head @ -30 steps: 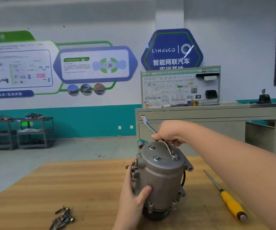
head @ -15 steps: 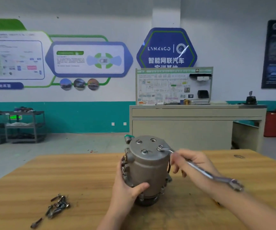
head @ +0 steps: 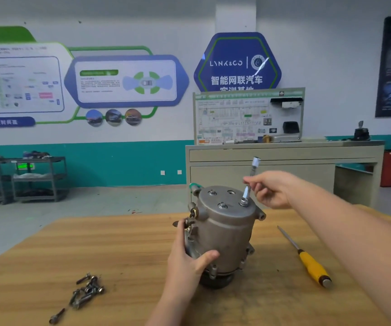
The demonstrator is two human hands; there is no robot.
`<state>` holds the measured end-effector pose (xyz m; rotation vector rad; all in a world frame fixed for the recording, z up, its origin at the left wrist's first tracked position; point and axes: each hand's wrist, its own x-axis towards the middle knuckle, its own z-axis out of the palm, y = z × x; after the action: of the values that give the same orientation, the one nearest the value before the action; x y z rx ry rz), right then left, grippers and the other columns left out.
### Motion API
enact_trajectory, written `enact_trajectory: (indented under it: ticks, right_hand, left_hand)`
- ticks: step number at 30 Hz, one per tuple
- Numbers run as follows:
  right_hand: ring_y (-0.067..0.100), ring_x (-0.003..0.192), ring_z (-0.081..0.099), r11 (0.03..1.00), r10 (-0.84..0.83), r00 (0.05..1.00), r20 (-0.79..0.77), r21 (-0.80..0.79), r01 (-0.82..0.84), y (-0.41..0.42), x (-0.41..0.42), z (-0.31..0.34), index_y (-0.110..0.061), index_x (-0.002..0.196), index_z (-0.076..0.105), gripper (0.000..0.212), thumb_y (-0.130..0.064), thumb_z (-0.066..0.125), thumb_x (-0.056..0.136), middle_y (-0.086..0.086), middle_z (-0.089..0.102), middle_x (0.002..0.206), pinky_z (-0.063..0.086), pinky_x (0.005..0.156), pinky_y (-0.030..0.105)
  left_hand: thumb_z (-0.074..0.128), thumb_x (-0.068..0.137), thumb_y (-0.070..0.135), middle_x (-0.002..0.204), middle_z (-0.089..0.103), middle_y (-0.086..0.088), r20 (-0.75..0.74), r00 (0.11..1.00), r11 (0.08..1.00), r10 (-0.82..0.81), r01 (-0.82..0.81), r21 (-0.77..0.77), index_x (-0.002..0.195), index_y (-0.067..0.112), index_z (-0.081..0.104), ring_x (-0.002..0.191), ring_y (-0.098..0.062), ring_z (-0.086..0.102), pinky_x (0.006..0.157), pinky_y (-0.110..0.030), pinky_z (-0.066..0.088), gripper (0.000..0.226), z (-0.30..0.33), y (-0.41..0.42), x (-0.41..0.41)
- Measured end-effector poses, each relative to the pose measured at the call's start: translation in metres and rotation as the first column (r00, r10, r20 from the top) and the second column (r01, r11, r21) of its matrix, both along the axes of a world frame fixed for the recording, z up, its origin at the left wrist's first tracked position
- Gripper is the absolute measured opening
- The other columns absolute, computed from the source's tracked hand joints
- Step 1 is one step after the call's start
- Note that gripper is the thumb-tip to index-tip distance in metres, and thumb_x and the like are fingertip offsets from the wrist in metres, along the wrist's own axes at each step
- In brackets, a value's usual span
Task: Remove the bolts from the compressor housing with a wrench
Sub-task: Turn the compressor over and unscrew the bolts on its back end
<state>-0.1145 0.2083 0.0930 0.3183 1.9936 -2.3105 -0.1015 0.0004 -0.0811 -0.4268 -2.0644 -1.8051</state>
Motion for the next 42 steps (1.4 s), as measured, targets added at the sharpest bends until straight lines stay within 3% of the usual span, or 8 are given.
enact_trajectory:
  ticks: [7,13,18,25,28,32,38,42]
  right_hand:
    - [0.005,0.037,0.026,0.818,0.121,0.989,0.084,0.556,-0.148,-0.046,-0.008,0.031,-0.014,0.091,0.069,0.012,-0.025,0.063,0.092,-0.005,0.039,0.042,0.019,0.031,0.014]
    - [0.006,0.05,0.042,0.49,0.311,0.916,-0.255,0.868,0.075,-0.071,0.035,0.015,-0.03,0.093,0.073,0.017,-0.037,0.058,0.093,-0.008,0.057,0.062,0.031,0.041,0.018]
    - [0.0,0.078,0.047,0.351,0.476,0.756,-0.449,0.885,0.305,-0.074,0.067,-0.022,-0.032,0.108,0.062,0.022,-0.046,0.051,0.094,-0.018,0.047,0.094,0.036,0.063,0.021]
    - [0.002,0.078,0.05,0.77,0.366,0.587,-0.722,0.589,0.244,-0.03,0.093,-0.073,-0.036,0.079,0.062,0.031,-0.065,0.055,0.082,-0.02,0.048,0.087,0.039,0.073,0.015]
    - [0.009,0.077,0.057,0.997,0.051,0.742,-0.669,0.08,0.004,-0.015,0.09,-0.082,-0.021,0.089,0.076,0.051,-0.057,0.039,0.091,-0.007,0.065,0.086,0.04,0.065,0.028]
    - [0.009,0.046,0.046,0.916,-0.149,0.937,-0.315,-0.402,0.01,0.0,0.067,-0.066,-0.007,0.087,0.067,0.027,-0.023,0.047,0.096,0.003,0.05,0.061,0.031,0.037,0.02]
    - [0.0,0.03,0.04,0.938,-0.142,0.983,-0.119,-0.333,0.096,0.007,0.029,-0.023,-0.008,0.073,0.054,0.021,-0.018,0.066,0.087,-0.004,0.047,0.041,0.026,0.026,0.01]
    - [0.001,0.031,0.035,0.984,-0.125,0.986,-0.106,0.111,0.137,-0.023,0.007,0.01,-0.005,0.076,0.059,0.02,-0.019,0.066,0.089,-0.005,0.043,0.039,0.026,0.028,0.011]
  left_hand:
    - [0.061,0.071,0.058,0.134,0.04,0.027,-0.063,0.998,0.999,0.01,-0.012,-0.036,0.131,0.056,0.013,0.126,-0.001,0.041,0.1,-0.019,0.032,0.077,-0.001,0.0,-0.004]
    - [0.038,0.078,0.061,0.116,0.037,0.055,-0.061,0.997,0.999,0.048,-0.047,0.02,0.126,0.061,0.02,0.109,0.034,0.035,0.084,0.009,0.025,0.052,0.0,-0.002,-0.002]
    - [0.036,0.08,0.06,0.144,0.036,0.021,-0.03,0.999,0.998,0.024,-0.023,0.054,0.131,0.053,0.018,0.134,0.0,0.033,0.113,-0.025,0.029,0.055,-0.003,-0.002,-0.002]
    - [0.035,0.083,0.056,0.136,0.041,0.018,0.007,1.0,0.995,0.001,-0.002,0.101,0.126,0.057,0.021,0.128,-0.006,0.04,0.106,-0.022,0.03,0.045,0.0,-0.003,0.002]
    - [0.033,0.092,0.048,0.134,0.035,0.027,0.007,1.0,0.994,0.014,-0.015,0.111,0.131,0.053,0.018,0.13,0.0,0.032,0.105,-0.018,0.025,0.042,-0.001,-0.003,0.001]
    - [0.037,0.101,0.032,0.12,0.036,0.04,0.004,0.999,0.994,0.055,-0.055,0.097,0.137,0.047,0.022,0.126,0.004,0.034,0.09,0.0,0.027,0.042,-0.004,0.001,-0.003]
    - [0.038,0.102,0.029,0.123,0.04,0.036,0.019,0.996,0.986,0.088,-0.09,0.141,0.137,0.048,0.023,0.123,0.002,0.039,0.097,-0.015,0.03,0.042,-0.003,0.003,-0.003]
    - [0.035,0.102,0.028,0.128,0.035,0.036,0.031,0.996,0.983,0.081,-0.085,0.162,0.139,0.046,0.019,0.128,0.004,0.032,0.108,-0.02,0.026,0.044,-0.003,0.003,-0.004]
